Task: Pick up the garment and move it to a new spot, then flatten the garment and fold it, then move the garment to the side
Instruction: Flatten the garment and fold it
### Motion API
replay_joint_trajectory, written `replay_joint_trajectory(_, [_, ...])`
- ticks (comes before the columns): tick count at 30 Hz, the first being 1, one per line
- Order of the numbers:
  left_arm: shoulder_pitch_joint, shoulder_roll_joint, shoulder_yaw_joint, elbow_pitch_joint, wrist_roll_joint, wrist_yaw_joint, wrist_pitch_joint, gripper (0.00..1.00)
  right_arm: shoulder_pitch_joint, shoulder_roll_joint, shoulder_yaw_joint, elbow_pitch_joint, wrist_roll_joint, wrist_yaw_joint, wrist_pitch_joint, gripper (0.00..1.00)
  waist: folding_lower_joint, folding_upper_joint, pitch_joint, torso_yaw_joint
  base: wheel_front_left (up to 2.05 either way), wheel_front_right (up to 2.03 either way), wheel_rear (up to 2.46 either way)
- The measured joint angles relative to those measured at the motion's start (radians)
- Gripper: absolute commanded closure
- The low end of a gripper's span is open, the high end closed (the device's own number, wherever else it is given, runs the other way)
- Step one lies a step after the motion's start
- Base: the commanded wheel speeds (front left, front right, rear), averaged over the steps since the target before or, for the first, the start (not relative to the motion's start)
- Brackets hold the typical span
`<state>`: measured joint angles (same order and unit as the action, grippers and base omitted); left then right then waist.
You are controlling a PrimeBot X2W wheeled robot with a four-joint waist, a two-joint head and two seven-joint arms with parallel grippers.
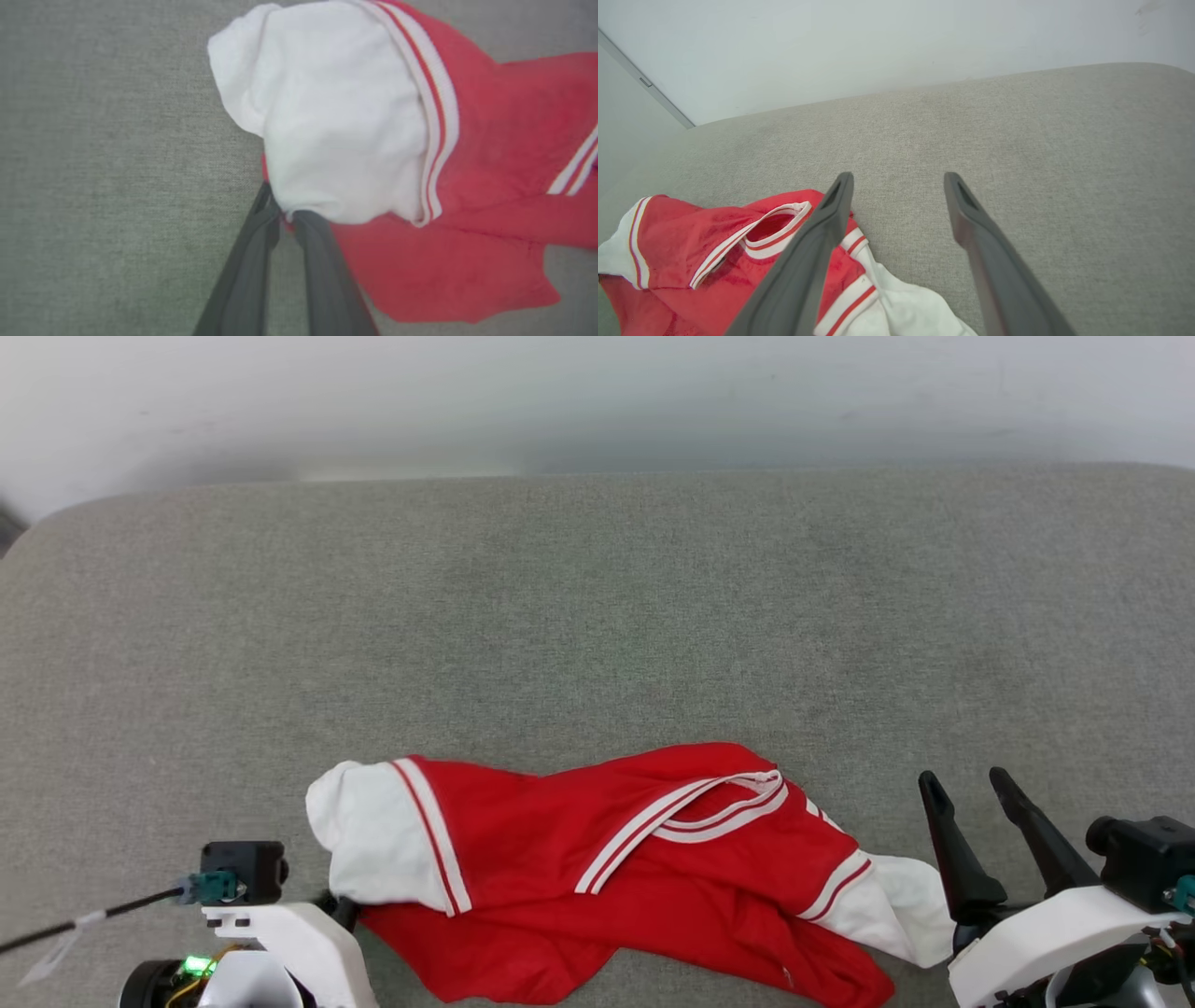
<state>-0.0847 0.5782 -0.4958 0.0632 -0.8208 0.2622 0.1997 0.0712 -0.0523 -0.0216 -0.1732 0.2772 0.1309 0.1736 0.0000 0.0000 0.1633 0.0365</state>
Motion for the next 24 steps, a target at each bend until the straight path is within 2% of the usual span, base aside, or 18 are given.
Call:
replay_joint_trajectory(4, [0.001, -0.028, 0.022, -0.006, 0.032, 0.012, -0.108, 0.0, 0.0, 0.0, -0.001, -0.01, -0.004, 0.0, 0.004, 0.0, 0.0, 0.0, -0.013, 0.007, 0.0, 0.0, 0.0])
replay_joint_trajectory(8, [0.021, -0.03, 0.021, -0.062, 0.068, 0.041, -0.159, 0.0, 0.011, 0.0, -0.006, -0.017, -0.004, 0.0, 0.018, 0.0, 0.0, 0.0, -0.049, 0.018, 0.0, 0.0, 0.0])
replay_joint_trajectory(12, [0.022, -0.01, 0.008, -0.116, 0.085, 0.051, -0.126, 0.0, 0.017, 0.0, -0.004, -0.018, -0.004, 0.0, 0.022, 0.0, 0.0, 0.0, -0.071, 0.021, 0.0, 0.0, 0.0])
replay_joint_trajectory(15, [0.015, 0.026, -0.013, -0.147, 0.106, 0.056, -0.076, 0.0, 0.022, 0.0, -0.004, -0.019, -0.003, 0.0, 0.027, 0.0, 0.0, 0.0, -0.078, 0.018, 0.0, 0.0, 0.0])
replay_joint_trajectory(24, [-0.034, 0.101, -0.043, -0.16, 0.027, 0.014, 0.163, 0.0, 0.023, 0.0, 0.002, -0.022, 0.011, 0.0, 0.023, 0.0, 0.0, 0.0, -0.053, -0.01, 0.0, 0.0, 0.0])
